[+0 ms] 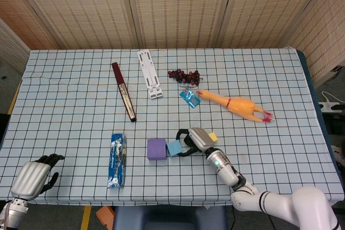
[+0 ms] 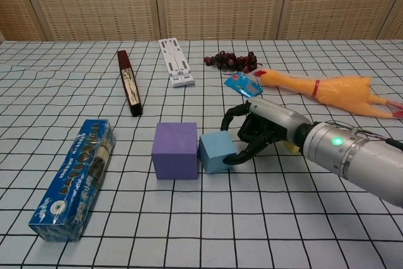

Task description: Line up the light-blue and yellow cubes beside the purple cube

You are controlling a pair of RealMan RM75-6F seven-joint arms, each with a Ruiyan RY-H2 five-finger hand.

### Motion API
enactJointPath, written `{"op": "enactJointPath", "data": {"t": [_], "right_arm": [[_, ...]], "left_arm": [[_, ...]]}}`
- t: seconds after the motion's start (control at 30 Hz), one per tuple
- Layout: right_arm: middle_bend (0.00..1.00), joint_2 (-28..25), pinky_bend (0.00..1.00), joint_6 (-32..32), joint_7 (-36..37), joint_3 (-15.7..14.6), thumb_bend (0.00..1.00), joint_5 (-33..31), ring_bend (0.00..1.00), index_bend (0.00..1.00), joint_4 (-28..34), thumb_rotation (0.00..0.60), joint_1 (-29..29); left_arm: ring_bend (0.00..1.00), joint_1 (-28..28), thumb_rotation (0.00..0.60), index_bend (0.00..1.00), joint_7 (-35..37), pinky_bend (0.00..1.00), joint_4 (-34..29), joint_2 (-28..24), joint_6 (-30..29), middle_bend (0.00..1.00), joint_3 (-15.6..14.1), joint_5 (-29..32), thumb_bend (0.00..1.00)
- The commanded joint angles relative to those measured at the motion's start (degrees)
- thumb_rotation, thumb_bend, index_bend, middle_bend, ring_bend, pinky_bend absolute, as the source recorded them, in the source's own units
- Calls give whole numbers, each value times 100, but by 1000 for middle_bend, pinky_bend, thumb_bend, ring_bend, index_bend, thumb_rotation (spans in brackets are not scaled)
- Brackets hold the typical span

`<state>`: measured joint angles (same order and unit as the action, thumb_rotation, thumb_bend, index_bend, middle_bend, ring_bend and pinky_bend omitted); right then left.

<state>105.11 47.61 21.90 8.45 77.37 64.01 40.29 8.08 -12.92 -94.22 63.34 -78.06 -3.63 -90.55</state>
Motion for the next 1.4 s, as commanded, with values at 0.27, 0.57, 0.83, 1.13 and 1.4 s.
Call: {"op": "enactJointPath", "data": {"t": [0.27,0.57,0.83,1.13,1.4], "right_arm": [[950,-284,1000,-72,-407,-74,0,-37,868,271,373,600,-21],[950,-919,1000,-68,-1368,-44,0,-259,866,270,1314,600,-8],[950,-1013,1000,218,-2632,44,301,-908,870,373,1734,600,-94],[960,-1082,1000,-158,-2953,123,604,-1705,881,518,1998,600,18],[966,-1109,1000,-499,-2636,121,668,-1771,884,551,1999,600,95]], "left_arm": [[358,7,600,303,-25,652,-4,9,19,313,-13,-14,468],[359,20,600,303,-60,652,-13,18,64,314,-13,18,468],[358,35,600,303,-69,652,-6,23,93,313,-10,34,468],[359,32,600,303,-61,652,-10,19,80,314,-17,21,469],[359,28,600,303,-56,652,-14,18,65,314,-21,6,469]]}}
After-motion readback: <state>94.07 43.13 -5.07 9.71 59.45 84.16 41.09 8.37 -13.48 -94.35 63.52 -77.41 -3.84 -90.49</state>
